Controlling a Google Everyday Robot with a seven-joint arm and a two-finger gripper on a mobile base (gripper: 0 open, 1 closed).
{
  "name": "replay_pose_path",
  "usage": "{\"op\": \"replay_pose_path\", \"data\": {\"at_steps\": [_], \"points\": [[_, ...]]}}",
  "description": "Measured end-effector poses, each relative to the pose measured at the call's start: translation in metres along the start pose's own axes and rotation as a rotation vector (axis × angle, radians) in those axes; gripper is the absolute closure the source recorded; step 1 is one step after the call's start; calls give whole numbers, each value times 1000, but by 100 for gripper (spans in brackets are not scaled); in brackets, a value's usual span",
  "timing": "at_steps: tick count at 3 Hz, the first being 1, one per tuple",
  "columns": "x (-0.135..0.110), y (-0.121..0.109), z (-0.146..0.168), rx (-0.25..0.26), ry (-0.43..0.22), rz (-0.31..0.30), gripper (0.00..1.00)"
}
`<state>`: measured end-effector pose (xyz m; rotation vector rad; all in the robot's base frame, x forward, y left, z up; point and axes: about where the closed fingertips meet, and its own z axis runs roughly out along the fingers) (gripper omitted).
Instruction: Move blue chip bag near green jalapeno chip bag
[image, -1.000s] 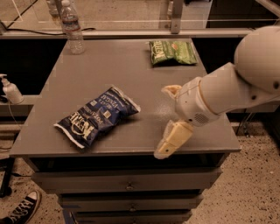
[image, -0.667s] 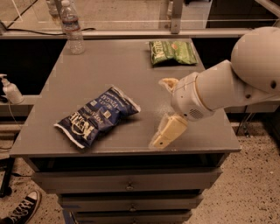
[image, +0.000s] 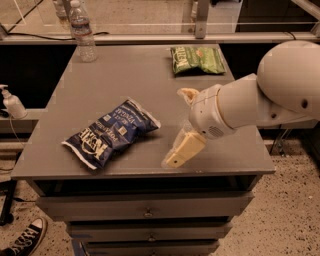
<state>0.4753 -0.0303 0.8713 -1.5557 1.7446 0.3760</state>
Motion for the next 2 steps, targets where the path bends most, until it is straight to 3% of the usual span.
{"op": "replay_pose_path", "data": {"at_steps": [2], "points": [[-24,-11,73,6,-142,29,0]]}}
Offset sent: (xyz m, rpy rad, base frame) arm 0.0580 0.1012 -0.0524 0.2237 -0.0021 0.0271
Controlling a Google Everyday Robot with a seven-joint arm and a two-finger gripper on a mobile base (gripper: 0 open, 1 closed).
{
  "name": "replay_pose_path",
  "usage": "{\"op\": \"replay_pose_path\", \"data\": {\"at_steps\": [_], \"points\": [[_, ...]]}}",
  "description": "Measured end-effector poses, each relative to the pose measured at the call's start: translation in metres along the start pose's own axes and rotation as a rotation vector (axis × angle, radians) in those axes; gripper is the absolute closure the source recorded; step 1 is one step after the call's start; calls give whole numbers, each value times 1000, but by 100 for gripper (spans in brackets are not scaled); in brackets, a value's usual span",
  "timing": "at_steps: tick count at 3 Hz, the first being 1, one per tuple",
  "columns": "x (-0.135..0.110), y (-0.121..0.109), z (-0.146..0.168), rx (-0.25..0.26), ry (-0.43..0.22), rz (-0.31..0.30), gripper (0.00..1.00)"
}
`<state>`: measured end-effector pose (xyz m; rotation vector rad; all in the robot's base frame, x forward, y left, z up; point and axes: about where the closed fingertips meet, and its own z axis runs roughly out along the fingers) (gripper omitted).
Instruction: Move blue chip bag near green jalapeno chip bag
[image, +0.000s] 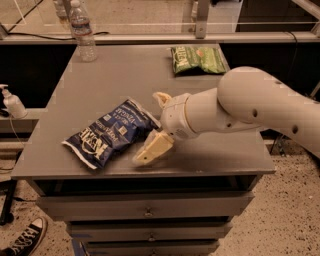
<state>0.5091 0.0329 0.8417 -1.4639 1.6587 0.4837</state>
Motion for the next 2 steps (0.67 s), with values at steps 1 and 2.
{"op": "replay_pose_path", "data": {"at_steps": [1,2], "points": [[3,-4,18,9,-12,36,16],[10,-7,13,36,8,70,41]]}}
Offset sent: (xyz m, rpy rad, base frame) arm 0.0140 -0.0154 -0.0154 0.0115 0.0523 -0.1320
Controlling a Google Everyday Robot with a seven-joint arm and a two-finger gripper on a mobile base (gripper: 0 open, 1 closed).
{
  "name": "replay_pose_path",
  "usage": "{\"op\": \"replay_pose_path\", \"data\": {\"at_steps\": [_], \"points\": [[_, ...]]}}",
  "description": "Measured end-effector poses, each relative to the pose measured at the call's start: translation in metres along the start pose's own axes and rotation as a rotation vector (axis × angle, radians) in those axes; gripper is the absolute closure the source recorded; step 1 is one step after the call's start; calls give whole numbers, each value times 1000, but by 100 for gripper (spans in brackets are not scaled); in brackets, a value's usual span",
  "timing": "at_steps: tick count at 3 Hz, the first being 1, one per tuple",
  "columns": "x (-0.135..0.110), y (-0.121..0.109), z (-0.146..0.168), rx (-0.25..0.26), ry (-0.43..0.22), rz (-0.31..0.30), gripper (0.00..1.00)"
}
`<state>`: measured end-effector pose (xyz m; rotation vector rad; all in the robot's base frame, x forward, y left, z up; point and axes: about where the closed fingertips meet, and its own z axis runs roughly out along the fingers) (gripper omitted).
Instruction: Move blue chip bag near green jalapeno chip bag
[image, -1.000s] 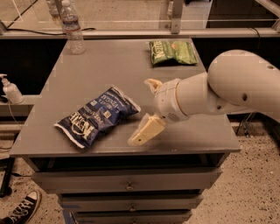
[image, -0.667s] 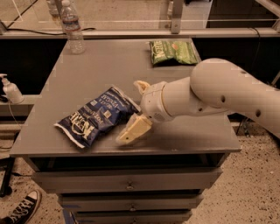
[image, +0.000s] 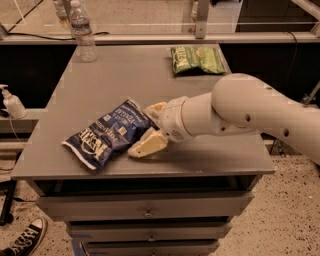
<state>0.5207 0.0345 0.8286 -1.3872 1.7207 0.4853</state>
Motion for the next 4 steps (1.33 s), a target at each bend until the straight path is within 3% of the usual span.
{"op": "replay_pose_path", "data": {"at_steps": [2,3,4], "points": [[8,-10,-49,85,68,28,87],[10,-18,-78,145,102,31,100],[29,-40,-133,270,119,74,100]]}}
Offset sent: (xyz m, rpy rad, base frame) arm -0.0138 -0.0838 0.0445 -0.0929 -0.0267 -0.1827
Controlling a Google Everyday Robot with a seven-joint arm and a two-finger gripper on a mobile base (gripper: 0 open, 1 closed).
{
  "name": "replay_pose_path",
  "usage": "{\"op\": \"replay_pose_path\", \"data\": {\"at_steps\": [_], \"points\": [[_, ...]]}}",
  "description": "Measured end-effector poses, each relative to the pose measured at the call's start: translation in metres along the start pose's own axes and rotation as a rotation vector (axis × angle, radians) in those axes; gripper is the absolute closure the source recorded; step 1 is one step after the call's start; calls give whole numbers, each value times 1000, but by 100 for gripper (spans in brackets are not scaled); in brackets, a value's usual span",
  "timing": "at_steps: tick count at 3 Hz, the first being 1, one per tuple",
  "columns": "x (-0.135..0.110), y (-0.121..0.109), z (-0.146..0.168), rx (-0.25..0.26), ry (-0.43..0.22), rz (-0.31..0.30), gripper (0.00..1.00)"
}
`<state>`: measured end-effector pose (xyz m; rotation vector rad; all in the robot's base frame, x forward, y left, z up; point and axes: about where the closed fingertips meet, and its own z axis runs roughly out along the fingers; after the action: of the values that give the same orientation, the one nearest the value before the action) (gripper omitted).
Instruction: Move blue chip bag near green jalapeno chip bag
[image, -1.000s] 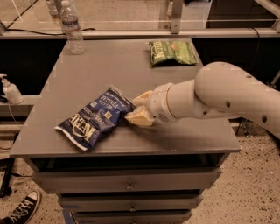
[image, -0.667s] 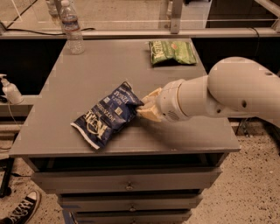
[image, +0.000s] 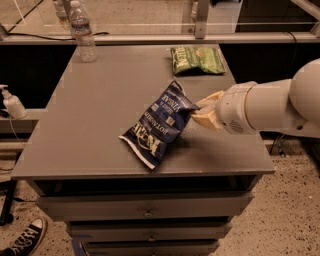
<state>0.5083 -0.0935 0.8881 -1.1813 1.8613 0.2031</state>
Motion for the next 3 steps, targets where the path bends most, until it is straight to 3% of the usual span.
{"op": "replay_pose_path", "data": {"at_steps": [2,3], "points": [[0,-12,-1,29,13,-10,100],[4,-53,-9,109,27,-22,100]]}}
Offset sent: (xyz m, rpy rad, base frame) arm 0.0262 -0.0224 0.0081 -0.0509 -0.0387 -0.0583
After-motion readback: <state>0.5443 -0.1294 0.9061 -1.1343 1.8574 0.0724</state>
